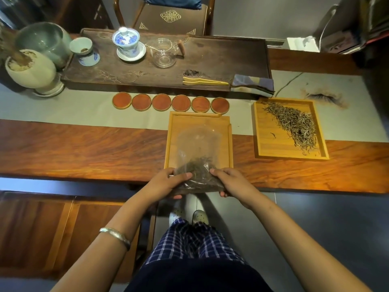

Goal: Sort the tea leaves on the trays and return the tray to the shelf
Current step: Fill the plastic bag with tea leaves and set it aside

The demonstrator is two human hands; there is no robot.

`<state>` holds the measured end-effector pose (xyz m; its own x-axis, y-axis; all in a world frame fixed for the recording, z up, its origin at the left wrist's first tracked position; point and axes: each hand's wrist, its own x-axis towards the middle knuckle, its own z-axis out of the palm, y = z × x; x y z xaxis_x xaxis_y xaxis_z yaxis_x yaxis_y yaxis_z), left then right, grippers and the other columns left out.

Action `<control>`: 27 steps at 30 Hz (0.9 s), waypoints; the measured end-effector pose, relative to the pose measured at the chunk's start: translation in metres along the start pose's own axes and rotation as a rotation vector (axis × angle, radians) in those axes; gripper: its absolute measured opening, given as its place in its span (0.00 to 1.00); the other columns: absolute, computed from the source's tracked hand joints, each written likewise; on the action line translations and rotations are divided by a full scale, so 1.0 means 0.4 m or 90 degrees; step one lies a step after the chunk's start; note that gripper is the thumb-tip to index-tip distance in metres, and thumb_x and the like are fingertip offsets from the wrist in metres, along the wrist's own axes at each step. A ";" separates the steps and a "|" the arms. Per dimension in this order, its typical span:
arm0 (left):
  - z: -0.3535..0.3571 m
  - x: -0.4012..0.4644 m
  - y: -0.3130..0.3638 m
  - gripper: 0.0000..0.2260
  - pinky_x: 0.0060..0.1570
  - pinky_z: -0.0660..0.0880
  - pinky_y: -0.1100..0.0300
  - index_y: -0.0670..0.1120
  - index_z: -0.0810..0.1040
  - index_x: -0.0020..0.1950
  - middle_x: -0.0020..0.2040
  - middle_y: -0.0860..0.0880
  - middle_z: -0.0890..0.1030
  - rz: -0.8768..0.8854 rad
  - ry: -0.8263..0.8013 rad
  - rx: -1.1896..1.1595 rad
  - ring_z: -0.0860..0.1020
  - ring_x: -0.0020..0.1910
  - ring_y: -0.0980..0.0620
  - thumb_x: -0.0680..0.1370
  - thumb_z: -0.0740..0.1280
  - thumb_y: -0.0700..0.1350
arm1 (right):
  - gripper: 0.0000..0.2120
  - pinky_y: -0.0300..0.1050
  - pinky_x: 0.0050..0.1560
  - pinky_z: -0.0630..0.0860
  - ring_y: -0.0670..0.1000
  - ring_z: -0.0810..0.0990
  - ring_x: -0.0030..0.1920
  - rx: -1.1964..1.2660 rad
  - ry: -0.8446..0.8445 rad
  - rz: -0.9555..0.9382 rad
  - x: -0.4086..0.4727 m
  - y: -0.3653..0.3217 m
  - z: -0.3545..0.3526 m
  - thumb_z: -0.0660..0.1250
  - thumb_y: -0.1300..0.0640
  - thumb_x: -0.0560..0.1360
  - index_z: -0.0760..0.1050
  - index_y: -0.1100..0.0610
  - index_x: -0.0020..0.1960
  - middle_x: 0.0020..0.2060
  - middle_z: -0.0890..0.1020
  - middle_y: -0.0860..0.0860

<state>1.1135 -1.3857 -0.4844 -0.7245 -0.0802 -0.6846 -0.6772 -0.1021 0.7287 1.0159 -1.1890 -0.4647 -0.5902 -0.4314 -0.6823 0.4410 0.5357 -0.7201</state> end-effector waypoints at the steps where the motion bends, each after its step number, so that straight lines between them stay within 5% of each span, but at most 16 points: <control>1: -0.005 0.001 -0.002 0.29 0.47 0.82 0.51 0.45 0.78 0.57 0.50 0.44 0.85 0.001 -0.003 -0.001 0.84 0.45 0.49 0.64 0.73 0.63 | 0.17 0.39 0.26 0.69 0.47 0.73 0.22 0.002 0.000 0.000 -0.001 -0.005 0.001 0.63 0.47 0.78 0.76 0.63 0.46 0.23 0.75 0.47; 11: -0.029 0.002 0.051 0.31 0.34 0.80 0.63 0.43 0.78 0.55 0.42 0.47 0.86 0.026 0.014 -0.053 0.83 0.35 0.54 0.60 0.74 0.61 | 0.25 0.36 0.22 0.68 0.47 0.71 0.19 -0.060 0.008 -0.008 0.006 -0.082 -0.006 0.60 0.43 0.78 0.78 0.67 0.47 0.24 0.74 0.51; 16: -0.039 0.013 0.072 0.24 0.34 0.80 0.64 0.43 0.78 0.54 0.39 0.50 0.86 0.032 0.017 -0.045 0.83 0.34 0.55 0.66 0.73 0.58 | 0.22 0.34 0.22 0.69 0.47 0.71 0.22 -0.039 0.011 0.002 0.007 -0.101 -0.008 0.61 0.46 0.78 0.77 0.67 0.50 0.32 0.81 0.56; 23: -0.057 0.010 0.105 0.15 0.33 0.79 0.66 0.45 0.80 0.49 0.40 0.50 0.86 0.044 -0.006 -0.078 0.83 0.34 0.58 0.71 0.70 0.55 | 0.12 0.37 0.29 0.73 0.46 0.75 0.26 0.020 0.052 -0.006 0.006 -0.116 -0.003 0.62 0.53 0.79 0.75 0.62 0.51 0.28 0.79 0.51; 27: -0.067 0.014 0.123 0.14 0.30 0.79 0.64 0.49 0.79 0.50 0.41 0.47 0.86 0.027 0.028 -0.131 0.84 0.33 0.52 0.77 0.64 0.57 | 0.11 0.34 0.24 0.71 0.45 0.74 0.24 0.075 0.073 -0.023 0.008 -0.130 0.003 0.62 0.56 0.79 0.75 0.64 0.53 0.26 0.77 0.52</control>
<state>1.0798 -1.4177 -0.4529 -0.7422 -0.1312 -0.6571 -0.6030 -0.2971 0.7404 0.9921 -1.2191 -0.4296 -0.6770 -0.3597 -0.6421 0.4903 0.4302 -0.7580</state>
